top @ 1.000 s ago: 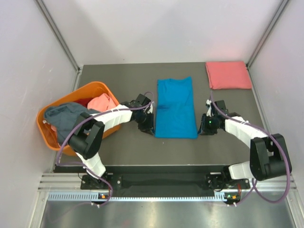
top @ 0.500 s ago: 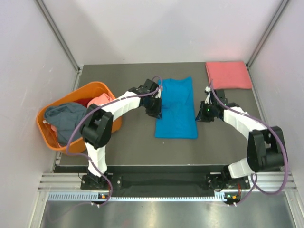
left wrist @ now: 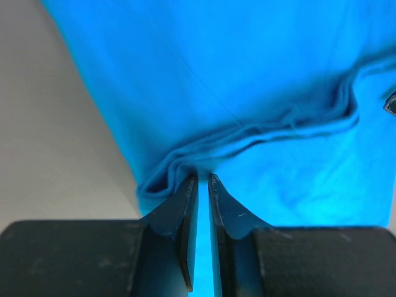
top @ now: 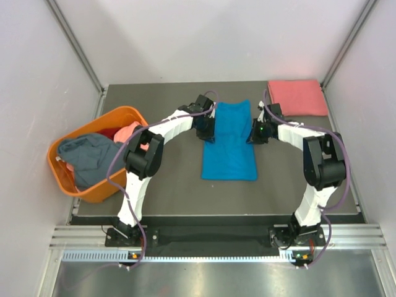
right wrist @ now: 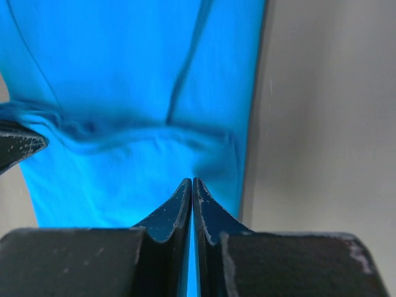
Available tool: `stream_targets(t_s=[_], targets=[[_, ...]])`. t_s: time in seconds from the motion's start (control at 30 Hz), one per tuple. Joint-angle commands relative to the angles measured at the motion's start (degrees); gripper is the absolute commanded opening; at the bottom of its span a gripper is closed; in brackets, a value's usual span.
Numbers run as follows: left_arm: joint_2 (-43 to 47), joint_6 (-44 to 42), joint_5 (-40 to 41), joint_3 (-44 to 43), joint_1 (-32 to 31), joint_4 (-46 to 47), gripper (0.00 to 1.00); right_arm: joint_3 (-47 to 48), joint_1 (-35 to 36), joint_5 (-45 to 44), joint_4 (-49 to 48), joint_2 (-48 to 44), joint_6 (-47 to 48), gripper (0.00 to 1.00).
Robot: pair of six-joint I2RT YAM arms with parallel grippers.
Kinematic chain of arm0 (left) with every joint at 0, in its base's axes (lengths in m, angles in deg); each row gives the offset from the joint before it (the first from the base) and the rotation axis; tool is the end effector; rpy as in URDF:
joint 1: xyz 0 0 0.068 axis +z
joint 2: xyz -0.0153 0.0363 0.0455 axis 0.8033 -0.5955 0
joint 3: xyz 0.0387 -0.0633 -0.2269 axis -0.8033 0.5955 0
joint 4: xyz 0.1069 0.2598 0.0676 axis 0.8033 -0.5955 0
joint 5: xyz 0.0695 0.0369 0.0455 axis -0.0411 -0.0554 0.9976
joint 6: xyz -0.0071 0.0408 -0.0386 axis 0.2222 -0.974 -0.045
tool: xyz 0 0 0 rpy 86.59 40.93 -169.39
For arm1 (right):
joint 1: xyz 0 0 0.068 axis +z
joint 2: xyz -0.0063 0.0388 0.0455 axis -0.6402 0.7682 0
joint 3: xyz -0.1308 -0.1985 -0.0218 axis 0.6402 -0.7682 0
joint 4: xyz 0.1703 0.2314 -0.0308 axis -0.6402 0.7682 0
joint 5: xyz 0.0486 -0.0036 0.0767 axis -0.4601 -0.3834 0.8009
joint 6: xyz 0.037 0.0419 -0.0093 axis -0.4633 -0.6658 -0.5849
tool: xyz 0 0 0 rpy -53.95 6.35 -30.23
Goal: Fold and stack the t-shirts
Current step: Fold the tshirt
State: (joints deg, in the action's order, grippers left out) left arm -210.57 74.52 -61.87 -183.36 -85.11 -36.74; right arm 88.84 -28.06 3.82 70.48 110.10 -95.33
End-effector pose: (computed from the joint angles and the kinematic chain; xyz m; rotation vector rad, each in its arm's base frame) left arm 0.4116 -0.2638 0.1328 0.2961 2.6963 -0.5962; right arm 0.3804 0.0903 0.1131 0.1213 2.5759 0.5893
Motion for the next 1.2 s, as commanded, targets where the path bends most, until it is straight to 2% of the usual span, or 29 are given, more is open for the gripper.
stream_targets(t_s=[0.0, 0.27, 0.4, 0.57, 0.63, 0.73, 0.9, 1.17], targets=[[-1.6, -0.8, 0.9, -2.0, 1.5, 0.4, 0.17, 2.9, -1.4, 0.9, -4.8, 2.8, 0.1, 0.03], [-3.4, -0.2, 2.7, 0.2, 2.0, 2.0, 0.17, 4.4, -3.5, -3.0, -4.5, 6.7, -0.2, 0.00], [-3.2, -1.4, -1.8, 0.1, 2.1, 2.2, 0.18, 5.1, -3.7, -1.8, -3.2, 5.9, 0.5, 0.01], [-0.6, -1.2, -7.2, -4.0, 2.1, -3.8, 0.21, 8.6, -3.7, 0.4, 1.9, 0.6, 0.4, 0.08], [2.0, -1.3, -9.2, -4.0, 2.0, -6.0, 0.23, 10.0, -3.7, -0.7, 5.2, -2.2, -0.6, 0.17], [7.4, -1.6, -9.6, -0.2, 2.0, -6.6, 0.27, 9.0, -3.7, 0.2, 7.3, -6.4, -2.7, 0.26], [16.2, -2.2, -8.3, 7.9, 2.0, -8.4, 0.26, 1.2, -3.7, 4.1, 7.7, -11.8, -2.0, 0.39], [29.4, -0.2, -9.5, 28.6, 1.8, -1.1, 0.29, -14.4, -3.9, 2.1, 8.3, -21.3, -3.4, 0.47]])
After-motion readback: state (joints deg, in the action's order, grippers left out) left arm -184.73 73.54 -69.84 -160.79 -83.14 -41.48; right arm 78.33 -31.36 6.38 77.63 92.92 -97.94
